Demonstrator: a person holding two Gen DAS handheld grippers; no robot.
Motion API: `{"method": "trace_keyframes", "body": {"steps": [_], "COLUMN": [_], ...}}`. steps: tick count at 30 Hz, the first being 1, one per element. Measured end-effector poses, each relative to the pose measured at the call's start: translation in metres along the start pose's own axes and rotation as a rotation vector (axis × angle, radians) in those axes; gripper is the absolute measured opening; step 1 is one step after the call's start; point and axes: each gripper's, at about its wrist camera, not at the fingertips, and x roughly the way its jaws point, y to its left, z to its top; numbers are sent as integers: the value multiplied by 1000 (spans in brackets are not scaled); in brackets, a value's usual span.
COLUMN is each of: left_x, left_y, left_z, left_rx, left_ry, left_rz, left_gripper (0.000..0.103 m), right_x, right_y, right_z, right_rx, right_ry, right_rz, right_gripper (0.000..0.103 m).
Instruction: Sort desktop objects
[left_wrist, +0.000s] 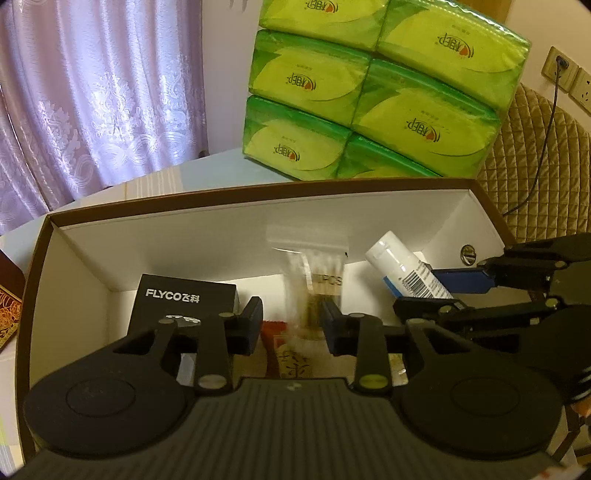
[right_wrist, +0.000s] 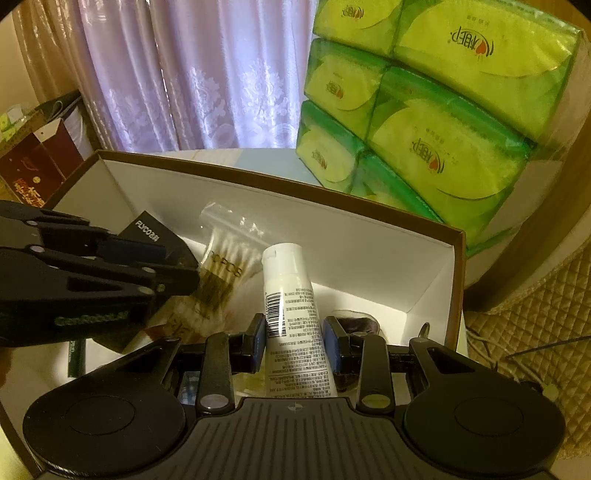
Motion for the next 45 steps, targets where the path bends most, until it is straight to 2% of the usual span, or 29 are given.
{"method": "trace_keyframes", "body": {"steps": [11,16,18,20,21,22,26,30,40,45], "left_x": [-7,-13,-17,-22,-25,-28,-42,-57,-106,-136], "left_y": [11,16,19,22,24,25,28,26,11,1], "left_z": [-7,-9,-9,-10,-11,-12,-17,-23,-45,-61], "left_rx": [-14,-20,-25,-31,-35,-39,-41,-36,-22,-20], "left_ry": [12,6,5,2,0,-1,-12,-29,-91,-115], "left_rz": [13,36,49,57,61,63,75,90,145,179], "left_gripper": [35,46,48,55,60,64,72,75,86,87], "right_x": [8,3,-3,-11,-16,-20,-35,-51,-90,-115], "right_y": [3,5,4,5,6,7,11,19,32,37], "right_z": [2,3,3,1,-2,-4,-13,-21,-50,-67], "right_rx": [-42,-61,-60,-63,-65,-67,-51,-39,41,107], "right_ry": [-2,-62,-82,-105,-118,-128,-146,-173,-194,-209], "right_rz": [-33,-44,-32,-20,-16,-13,-1,18,26,8], "right_gripper": [31,33,43,64,70,71,92,101,101,101]}}
